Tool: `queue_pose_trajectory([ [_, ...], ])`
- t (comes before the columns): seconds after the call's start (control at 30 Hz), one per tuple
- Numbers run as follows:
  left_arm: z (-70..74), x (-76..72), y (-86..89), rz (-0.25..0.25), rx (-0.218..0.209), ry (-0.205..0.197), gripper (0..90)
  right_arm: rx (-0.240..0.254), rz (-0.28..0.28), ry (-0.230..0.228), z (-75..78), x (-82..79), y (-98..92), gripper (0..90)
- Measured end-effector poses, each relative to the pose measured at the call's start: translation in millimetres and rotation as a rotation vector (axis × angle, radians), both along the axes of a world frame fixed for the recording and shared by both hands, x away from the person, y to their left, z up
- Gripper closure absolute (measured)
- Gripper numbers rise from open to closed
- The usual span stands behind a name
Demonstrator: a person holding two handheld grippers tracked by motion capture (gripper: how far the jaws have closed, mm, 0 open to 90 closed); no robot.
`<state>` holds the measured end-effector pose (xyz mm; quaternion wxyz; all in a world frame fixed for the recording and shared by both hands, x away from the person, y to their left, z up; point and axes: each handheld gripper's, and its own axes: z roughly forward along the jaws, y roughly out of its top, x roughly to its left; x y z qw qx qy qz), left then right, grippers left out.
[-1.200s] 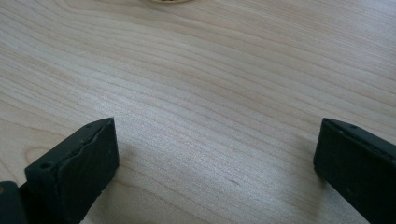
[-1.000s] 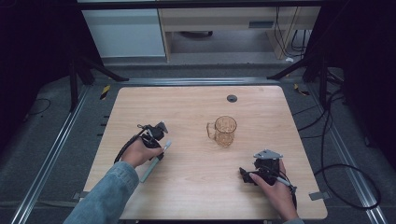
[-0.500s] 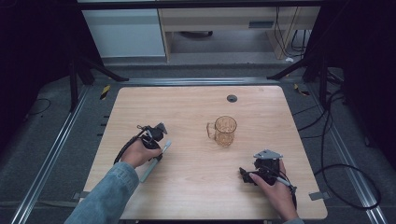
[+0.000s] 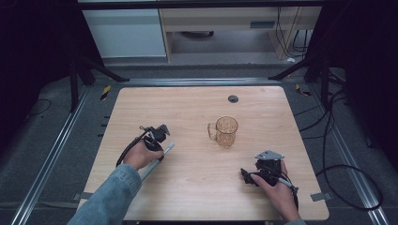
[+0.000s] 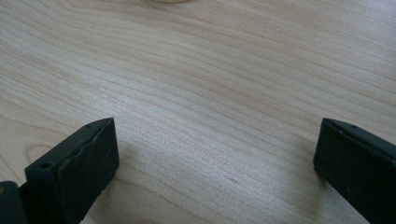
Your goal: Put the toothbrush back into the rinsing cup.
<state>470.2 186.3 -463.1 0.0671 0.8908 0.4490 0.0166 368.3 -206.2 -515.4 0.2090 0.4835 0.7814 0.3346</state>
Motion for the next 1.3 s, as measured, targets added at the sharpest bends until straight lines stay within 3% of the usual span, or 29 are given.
queue_pose_trajectory([
  [0.2,17.9,-1.3,2.3,-0.003,-0.037,-0.056,78.7,0.001,-0.002,0.001,0.0,0.0,0.2,0.4],
  [0.5,60.3,-9.3,-1.8,-0.045,-0.117,-0.199,78.7,0.0,-0.002,0.0,0.0,0.0,0.1,0.4],
  [0.87,83.1,-13.6,-6.9,-0.061,-0.269,-0.295,78.7,0.0,0.008,0.0,0.0,0.0,-0.7,0.4],
  [1.1,94.6,-13.7,-17.2,-0.076,-0.403,-0.376,78.7,0.0,0.028,0.001,0.1,-1.0,-2.3,0.4],
  [1.3,99.9,-7.2,-25.3,-0.062,-0.497,-0.389,78.7,0.001,0.052,0.002,-0.1,-1.8,-4.4,0.4],
])
